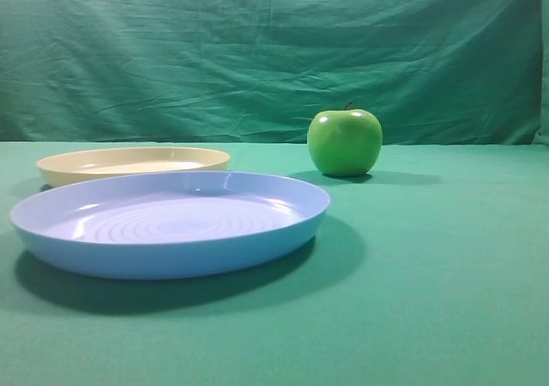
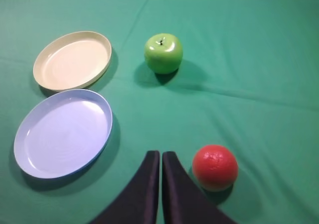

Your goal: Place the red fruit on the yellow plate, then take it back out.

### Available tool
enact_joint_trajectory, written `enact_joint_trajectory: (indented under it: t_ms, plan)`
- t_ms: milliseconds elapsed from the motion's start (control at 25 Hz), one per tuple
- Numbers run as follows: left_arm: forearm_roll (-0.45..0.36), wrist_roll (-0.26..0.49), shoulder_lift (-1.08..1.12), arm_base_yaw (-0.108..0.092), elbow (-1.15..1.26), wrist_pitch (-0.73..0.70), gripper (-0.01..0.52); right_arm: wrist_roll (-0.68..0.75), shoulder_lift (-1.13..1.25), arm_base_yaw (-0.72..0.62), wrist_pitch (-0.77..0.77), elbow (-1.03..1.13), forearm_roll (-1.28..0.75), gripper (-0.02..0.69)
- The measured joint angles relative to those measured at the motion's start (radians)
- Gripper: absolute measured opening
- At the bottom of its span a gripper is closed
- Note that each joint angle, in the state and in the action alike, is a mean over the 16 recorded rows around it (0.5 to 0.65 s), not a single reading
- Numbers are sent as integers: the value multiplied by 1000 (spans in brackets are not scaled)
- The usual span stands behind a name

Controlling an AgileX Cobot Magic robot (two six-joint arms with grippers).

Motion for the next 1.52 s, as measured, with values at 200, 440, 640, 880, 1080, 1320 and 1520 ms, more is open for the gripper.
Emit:
enact_joint_trajectory:
  t_ms: [200, 440, 640, 880, 1080, 1320, 1520]
  plan:
    - [0, 0, 0, 0, 0, 0, 0, -9, -107, -79, -91, 98, -16, 0]
    - [0, 0, 0, 0, 0, 0, 0, -26, -252, -191, -238, 290, -25, 0]
    - [0, 0, 0, 0, 0, 0, 0, -40, -352, -254, -353, 468, -24, 0]
    - [0, -1, 0, 0, 0, 0, 0, -46, -423, -282, -454, 642, -17, 0]
    - [0, -1, 0, 0, 0, 0, 0, -46, -442, -289, -504, 724, -10, 0]
    - [0, -2, 0, 0, 0, 0, 0, -46, -442, -292, -530, 760, -3, 0]
    - [0, -2, 0, 0, 0, 0, 0, -46, -442, -293, -531, 761, -2, 0]
